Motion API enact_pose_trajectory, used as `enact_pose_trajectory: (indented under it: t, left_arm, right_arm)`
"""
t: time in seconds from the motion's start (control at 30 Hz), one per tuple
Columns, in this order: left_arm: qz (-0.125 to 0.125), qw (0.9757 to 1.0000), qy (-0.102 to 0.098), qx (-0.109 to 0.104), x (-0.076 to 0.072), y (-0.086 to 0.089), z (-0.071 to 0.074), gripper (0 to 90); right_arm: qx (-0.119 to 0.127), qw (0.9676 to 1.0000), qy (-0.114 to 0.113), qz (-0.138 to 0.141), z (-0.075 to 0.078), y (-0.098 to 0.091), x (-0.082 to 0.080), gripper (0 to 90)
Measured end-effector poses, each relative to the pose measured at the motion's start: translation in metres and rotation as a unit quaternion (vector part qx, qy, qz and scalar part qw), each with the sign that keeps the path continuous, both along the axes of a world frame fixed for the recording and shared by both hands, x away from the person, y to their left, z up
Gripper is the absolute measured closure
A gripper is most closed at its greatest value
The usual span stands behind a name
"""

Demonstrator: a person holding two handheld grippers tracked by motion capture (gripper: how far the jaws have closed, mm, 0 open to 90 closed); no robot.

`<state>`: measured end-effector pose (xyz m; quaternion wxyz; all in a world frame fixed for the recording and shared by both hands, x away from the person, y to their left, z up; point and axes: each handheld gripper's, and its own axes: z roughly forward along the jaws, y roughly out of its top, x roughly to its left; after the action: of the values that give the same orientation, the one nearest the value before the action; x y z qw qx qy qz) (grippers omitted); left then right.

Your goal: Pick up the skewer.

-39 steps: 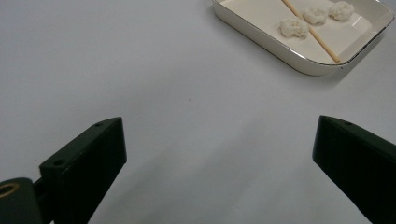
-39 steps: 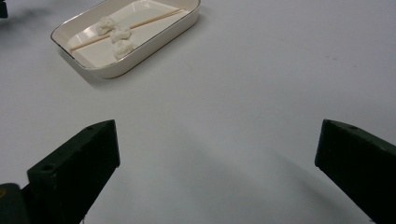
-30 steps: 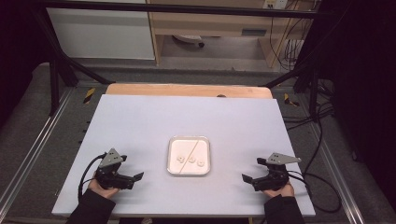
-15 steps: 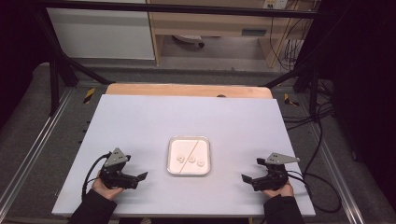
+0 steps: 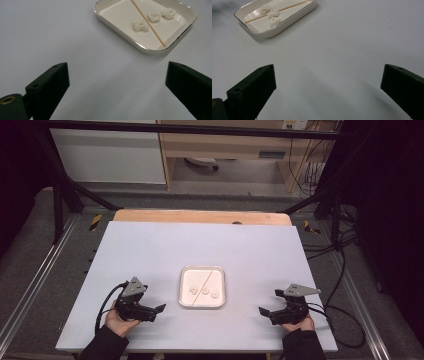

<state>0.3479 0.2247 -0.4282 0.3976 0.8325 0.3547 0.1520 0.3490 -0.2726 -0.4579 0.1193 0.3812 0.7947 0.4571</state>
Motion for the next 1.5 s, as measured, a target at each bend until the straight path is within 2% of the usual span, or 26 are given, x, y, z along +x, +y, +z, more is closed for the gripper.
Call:
enact_pose_trajectory:
  t: [0.27, 0.43, 0.7, 0.83, 1.0, 1.07, 1.27, 1.5]
  left_arm:
    - [-0.008, 0.9999, -0.002, 0.005, 0.000, -0.017, 0.008, 6.0]
    - [-0.013, 0.9999, -0.005, 0.010, 0.002, -0.035, 0.014, 7.6]
    - [-0.019, 0.9997, -0.003, 0.014, 0.004, -0.055, 0.017, 11.9]
    - [-0.017, 0.9997, 0.005, 0.014, 0.007, -0.064, 0.018, 16.1]
    - [-0.010, 0.9998, 0.011, 0.010, 0.010, -0.072, 0.018, 26.2]
    - [-0.009, 0.9998, 0.015, 0.013, 0.012, -0.077, 0.017, 26.6]
    - [-0.005, 0.9992, 0.031, 0.024, 0.016, -0.090, 0.011, 37.1]
    - [-0.001, 0.9988, 0.037, 0.031, 0.018, -0.101, 0.008, 50.0]
  right_arm:
    - [-0.002, 1.0000, 0.003, -0.001, 0.000, 0.001, 0.000, 0.6]
    - [-0.005, 1.0000, 0.002, 0.000, 0.000, 0.000, 0.000, 0.7]
    - [-0.007, 1.0000, 0.003, 0.002, -0.001, 0.001, 0.000, 0.7]
    - [-0.006, 1.0000, 0.003, 0.001, -0.001, 0.001, 0.000, 0.7]
    - [-0.007, 1.0000, 0.002, 0.002, -0.001, 0.001, 0.000, 0.7]
    - [-0.007, 1.0000, 0.002, 0.003, -0.001, 0.001, 0.000, 0.7]
    - [-0.007, 1.0000, 0.001, 0.003, -0.001, 0.001, 0.000, 0.7]
    - [-0.007, 1.0000, 0.002, 0.003, -0.001, 0.001, 0.000, 0.7]
